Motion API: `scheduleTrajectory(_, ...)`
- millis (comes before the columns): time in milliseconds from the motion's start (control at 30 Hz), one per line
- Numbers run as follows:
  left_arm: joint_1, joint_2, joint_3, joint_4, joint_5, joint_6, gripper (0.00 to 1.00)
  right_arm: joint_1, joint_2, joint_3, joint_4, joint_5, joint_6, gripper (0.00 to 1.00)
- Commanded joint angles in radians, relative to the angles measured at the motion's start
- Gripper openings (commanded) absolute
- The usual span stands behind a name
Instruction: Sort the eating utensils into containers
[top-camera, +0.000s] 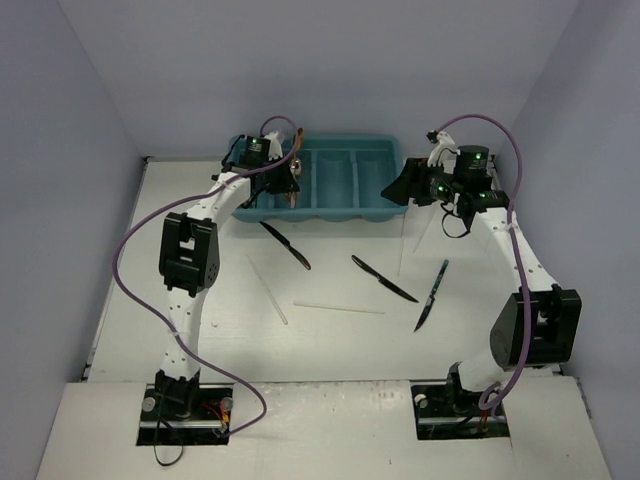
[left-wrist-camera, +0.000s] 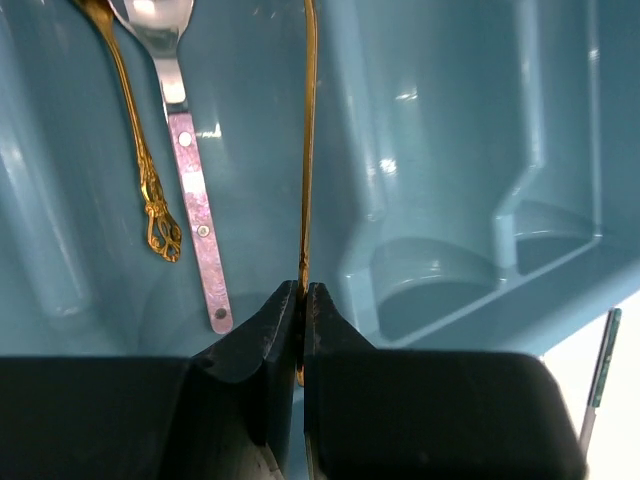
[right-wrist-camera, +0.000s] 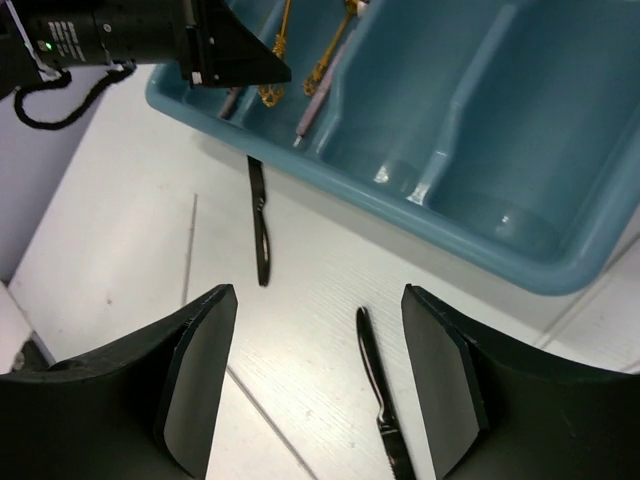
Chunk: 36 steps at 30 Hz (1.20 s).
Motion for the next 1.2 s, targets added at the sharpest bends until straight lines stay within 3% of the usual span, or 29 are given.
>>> scheduleTrajectory(0,-0.003,-0.079,0.021,0.076,0.003,-0.008,0.0,0.006,-0.039,-0.007,-0.016,0.049,-0.1,0.63)
scheduleTrajectory(367,0.008,-0.195,-0.004,0.029,0.026,-0.047,0.39,0.114,-0.031,-0.01,-0.058,0.164,-0.228,0.61)
scheduleTrajectory(600,0.036,-0.36,0.097,0.018,0.045,-0.086,0.52,0.361,-0.021,0.016,-0.073,0.352,-0.32,0.53)
scheduleTrajectory(733,0.128,-0.529,0.16,-0.015,0.007,-0.091,0.81,0.566,0.054,0.02,-0.066,0.519,-0.355,0.44)
scheduleTrajectory(767,0.158,-0.569,0.148,-0.028,-0.006,-0.088,0.84,0.603,0.084,0.024,-0.061,0.562,-0.347,0.41)
scheduleTrajectory(867,0.244,-0.696,0.066,-0.056,-0.03,-0.059,0.86,0.692,0.162,0.04,-0.051,0.663,-0.299,0.34)
scheduleTrajectory(1167,0.399,-0.953,-0.231,-0.071,0.014,-0.011,0.87,0.766,0.399,0.167,-0.057,0.79,-0.193,0.36)
